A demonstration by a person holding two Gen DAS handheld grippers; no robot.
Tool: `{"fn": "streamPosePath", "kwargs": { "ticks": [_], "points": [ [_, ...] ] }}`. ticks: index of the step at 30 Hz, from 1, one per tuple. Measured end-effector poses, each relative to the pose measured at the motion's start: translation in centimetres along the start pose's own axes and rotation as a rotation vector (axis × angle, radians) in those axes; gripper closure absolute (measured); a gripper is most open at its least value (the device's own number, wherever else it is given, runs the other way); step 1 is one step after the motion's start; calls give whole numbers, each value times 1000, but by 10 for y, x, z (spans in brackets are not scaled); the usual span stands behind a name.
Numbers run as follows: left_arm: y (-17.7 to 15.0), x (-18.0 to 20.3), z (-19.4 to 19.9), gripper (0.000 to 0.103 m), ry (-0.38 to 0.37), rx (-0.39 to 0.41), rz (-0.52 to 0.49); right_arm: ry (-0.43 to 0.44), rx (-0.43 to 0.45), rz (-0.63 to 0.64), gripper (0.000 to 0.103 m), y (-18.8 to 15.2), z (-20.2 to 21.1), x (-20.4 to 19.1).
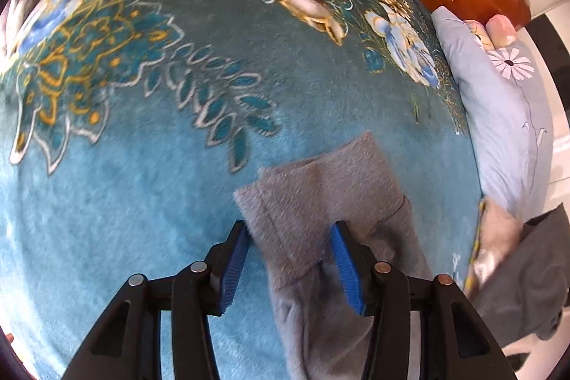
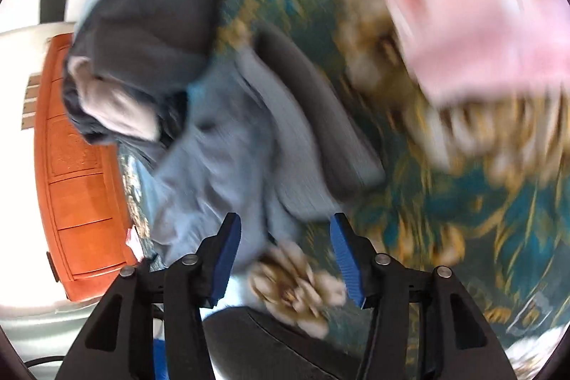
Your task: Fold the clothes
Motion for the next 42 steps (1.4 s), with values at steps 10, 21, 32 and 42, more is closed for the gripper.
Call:
{"fn": "streamPosePath", "kwargs": {
  "ticks": [10,21,32,42],
  "points": [
    [1,-2,3,87,3,31,137,140,164,-169,31,24,-48,6],
    [32,52,107,90,-66,164,-33,78,234,6,85,28,5,-49],
    [-50,-31,96,89,79,9,-4,-30,200,92,85,0,25,38],
    [-55,-41,100,72,43,-30,30,-40,163,62,80,-1,15,63]
  ]
}}
Point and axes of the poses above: each gripper's, at about its wrist camera, not at the fingertips, and z roughly against the way its jaws point, x to its right, y to its top, the point moved 8 cm from there along -z, roughly the way its jaws point, and after that the axes turned 12 degrees about -z, right-handed, at the moved point
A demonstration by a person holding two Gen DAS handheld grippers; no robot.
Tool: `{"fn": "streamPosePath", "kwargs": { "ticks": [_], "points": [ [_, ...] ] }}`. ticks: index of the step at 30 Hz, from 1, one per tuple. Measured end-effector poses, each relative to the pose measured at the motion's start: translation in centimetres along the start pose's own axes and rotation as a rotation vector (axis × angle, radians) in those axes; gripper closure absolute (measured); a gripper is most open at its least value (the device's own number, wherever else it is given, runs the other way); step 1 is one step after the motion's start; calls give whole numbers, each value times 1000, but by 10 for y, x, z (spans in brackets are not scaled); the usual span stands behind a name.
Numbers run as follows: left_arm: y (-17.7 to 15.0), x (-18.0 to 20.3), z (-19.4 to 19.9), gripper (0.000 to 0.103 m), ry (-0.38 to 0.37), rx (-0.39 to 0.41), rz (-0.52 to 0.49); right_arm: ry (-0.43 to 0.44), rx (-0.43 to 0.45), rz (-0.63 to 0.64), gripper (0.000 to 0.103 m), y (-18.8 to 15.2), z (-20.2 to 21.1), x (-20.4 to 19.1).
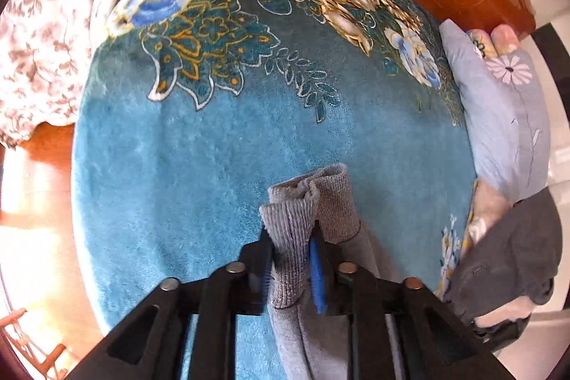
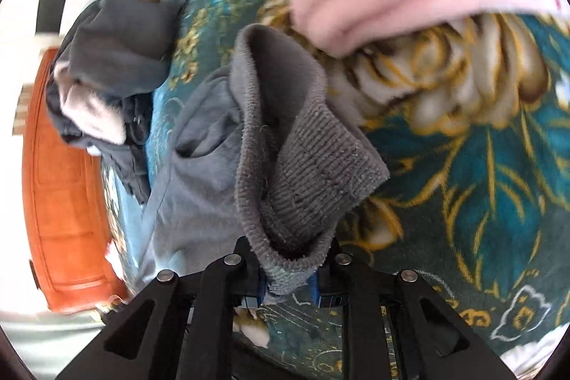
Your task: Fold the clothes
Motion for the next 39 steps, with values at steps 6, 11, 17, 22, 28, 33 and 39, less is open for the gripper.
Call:
{"fn": "streamPosePath", "kwargs": {
  "ticks": [6,11,17,22,28,33,39],
  "points": [
    [-9,13,30,42,-30,24,-8,-15,7,14,72,-6,15,5],
    [-29,45,69,42,-83,75,-42,-65,96,117,69,-6,55,6],
    [-61,89,111,42,-150,126,-86,-8,149,296,69,-9,71,-28],
    [-122,152,129,39,-219,124,-130,91,82,385,69,-24,52,-67],
    [-197,199,115,39,-249,71,-167,136,-27,552,69,-59,24,-112],
    [-223,199,88,39,-226,25,-142,111,-85,638,68,-70,3,-118],
    [-210,175,64,39,-218,-3,-69,67,-132,661,68,-65,-26,-122]
  ]
}}
Point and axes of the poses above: each gripper's, at about its wrist camera, not at the fingertips, and z roughly against the way its jaws point, x to its right, y to its top, the point moved 8 cm from there along -z, roughly the way its jaws point, and after that the axes turned 12 degrees about -z, right-handed, at the moved point
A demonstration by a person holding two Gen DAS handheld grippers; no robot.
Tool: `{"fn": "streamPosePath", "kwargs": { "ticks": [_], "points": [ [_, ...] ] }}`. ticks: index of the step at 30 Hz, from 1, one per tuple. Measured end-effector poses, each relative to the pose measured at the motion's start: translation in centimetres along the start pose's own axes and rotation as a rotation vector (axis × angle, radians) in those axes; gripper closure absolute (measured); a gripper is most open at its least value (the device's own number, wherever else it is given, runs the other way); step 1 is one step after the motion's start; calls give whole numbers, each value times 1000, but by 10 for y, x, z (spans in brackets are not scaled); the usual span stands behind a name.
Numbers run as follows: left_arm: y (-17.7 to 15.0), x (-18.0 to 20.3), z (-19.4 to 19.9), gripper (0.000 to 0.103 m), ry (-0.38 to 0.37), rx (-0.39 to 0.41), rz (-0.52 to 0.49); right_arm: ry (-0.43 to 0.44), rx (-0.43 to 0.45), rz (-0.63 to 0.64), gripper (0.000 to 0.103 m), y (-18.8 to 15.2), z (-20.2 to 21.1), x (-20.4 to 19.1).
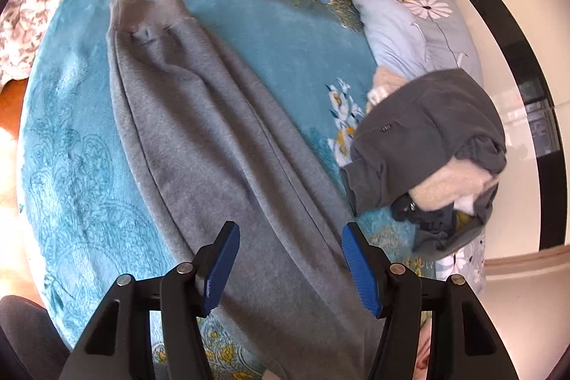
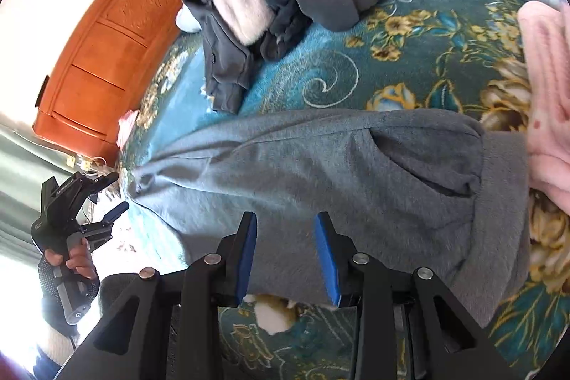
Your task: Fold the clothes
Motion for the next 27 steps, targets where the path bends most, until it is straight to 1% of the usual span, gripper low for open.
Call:
{"fn": "streamPosePath", "kwargs": {
  "ticks": [2,5,7,10,15,16,20,27],
  "points": [
    [11,-12,-5,39,-10,5,43,-7,-14,9,68,5,-8,-3],
    [26,-25,-16,39,-37,7,105,-27,-33,61,68,15,-20,-16],
    [33,-32,-29,39,-46,-6,138,-44,-43,107,68,20,-28,-25],
    [42,-35,-48,39,-62,-33,161,-79,-61,183,68,27,-43,-38],
    [60,-31,-79,41,-75,-80,148,-137,-90,310,68,39,-67,-59],
    [64,-29,-88,41,-78,-100,140,-149,-96,335,68,41,-72,-64],
    [70,-31,-120,41,-41,-172,138,-196,-120,436,68,52,-91,-81],
    [77,-31,-152,41,-1,-240,137,-280,-202,615,68,42,-129,-85]
  ]
}}
Point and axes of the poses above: each gripper's, at about its wrist camera, not at the fingertips, and z roughly against the way its jaws point, x to its right, y to its top, the point moved 8 cm from there along -z, roughly the way its jaws point, and after that the axes turned 12 degrees about -z, right-handed, at the moved point
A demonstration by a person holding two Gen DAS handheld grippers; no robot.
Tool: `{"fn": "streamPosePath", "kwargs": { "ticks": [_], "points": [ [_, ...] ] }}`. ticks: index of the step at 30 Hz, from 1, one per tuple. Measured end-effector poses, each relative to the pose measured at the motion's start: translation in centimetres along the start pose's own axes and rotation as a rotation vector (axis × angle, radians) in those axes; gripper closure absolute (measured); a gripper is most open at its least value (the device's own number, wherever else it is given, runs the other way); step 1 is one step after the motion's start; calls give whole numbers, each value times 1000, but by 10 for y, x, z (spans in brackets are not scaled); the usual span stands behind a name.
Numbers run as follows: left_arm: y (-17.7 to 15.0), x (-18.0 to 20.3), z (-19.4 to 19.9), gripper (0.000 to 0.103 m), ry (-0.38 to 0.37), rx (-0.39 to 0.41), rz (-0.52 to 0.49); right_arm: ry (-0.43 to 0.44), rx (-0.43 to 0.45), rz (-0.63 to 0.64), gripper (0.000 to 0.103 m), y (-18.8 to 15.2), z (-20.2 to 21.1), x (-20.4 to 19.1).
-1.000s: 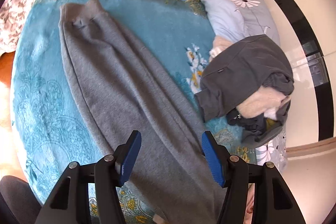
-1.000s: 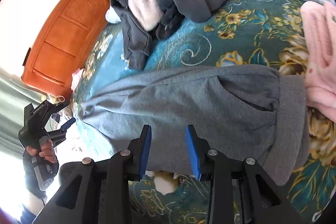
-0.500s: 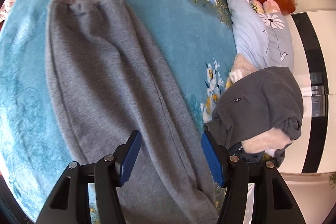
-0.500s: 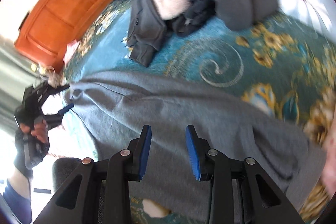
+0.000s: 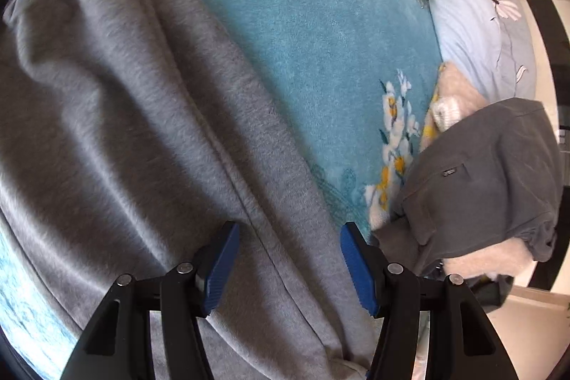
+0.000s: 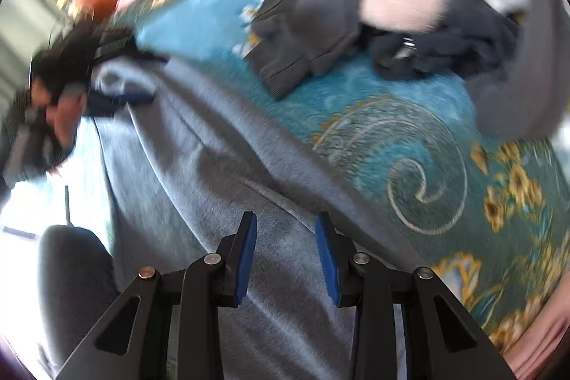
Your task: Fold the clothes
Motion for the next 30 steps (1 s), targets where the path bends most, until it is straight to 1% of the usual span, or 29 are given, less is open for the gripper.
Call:
{"fn": "streamPosePath", "kwargs": {
  "ticks": [3,5,6,8,9,10,11,12,13,14,16,18,19,20,21,22,24,25,27,29,30],
  "points": [
    [2,0,-4,43,28,-10,-15,-33,-35,78,68,2,-15,-7],
    [2,-5,-4,58,61,-18,-4,-30,-58,89,68,2,-23,-8],
    [3,-7,-4,62,73,-23,3,-25,-71,93,68,1,-26,-9],
    [2,-11,-5,73,88,-43,2,-19,-91,116,68,-3,-30,-11],
    [2,-12,-6,75,98,-47,4,-21,-97,132,68,-6,-31,-12],
    [2,-13,-6,79,119,-49,-3,-25,-104,148,68,-8,-33,-12],
    [2,-14,-5,85,139,-51,-10,-28,-109,157,69,-10,-34,-12],
    [2,-15,-5,90,160,-53,-16,-31,-112,161,77,-12,-34,-11],
    [2,-16,-4,95,177,-48,-30,-41,-110,164,90,-12,-35,-10],
    [1,-17,-3,98,172,-38,-30,-49,-105,166,94,-12,-34,-8],
    [0,-17,1,100,156,-18,-27,-47,-96,163,98,-13,-30,-6],
    [-2,-13,11,100,116,1,-34,-45,-77,163,100,-12,-24,-5],
    [-1,-6,23,100,75,31,-51,-35,-58,156,100,-10,-18,-5],
    [1,1,33,100,53,59,-78,-22,-39,148,100,-7,-11,-5],
    [6,10,42,100,49,86,-117,-10,-11,131,100,-2,-1,-2],
    [11,19,52,103,45,113,-155,2,19,112,100,3,9,1],
    [24,29,56,103,82,144,-213,7,58,77,100,15,21,11],
    [30,34,58,103,101,158,-242,-2,52,64,100,20,18,15],
    [38,35,39,103,119,112,-260,-20,30,40,100,31,8,21],
    [38,29,27,103,133,35,-260,-44,15,14,101,34,-6,28],
    [37,26,24,103,151,22,-258,-47,11,-11,101,36,-10,33]
  ]
}}
Point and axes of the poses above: each gripper's, at about its wrist camera, not at the fingertips, and z roughly against the way its jaws point, x to its right, y to its top, the point moved 8 cm from there along -z, roughly the way its jaws point, and after that the axes turned 12 degrees about -z, right-handed, at the moved point
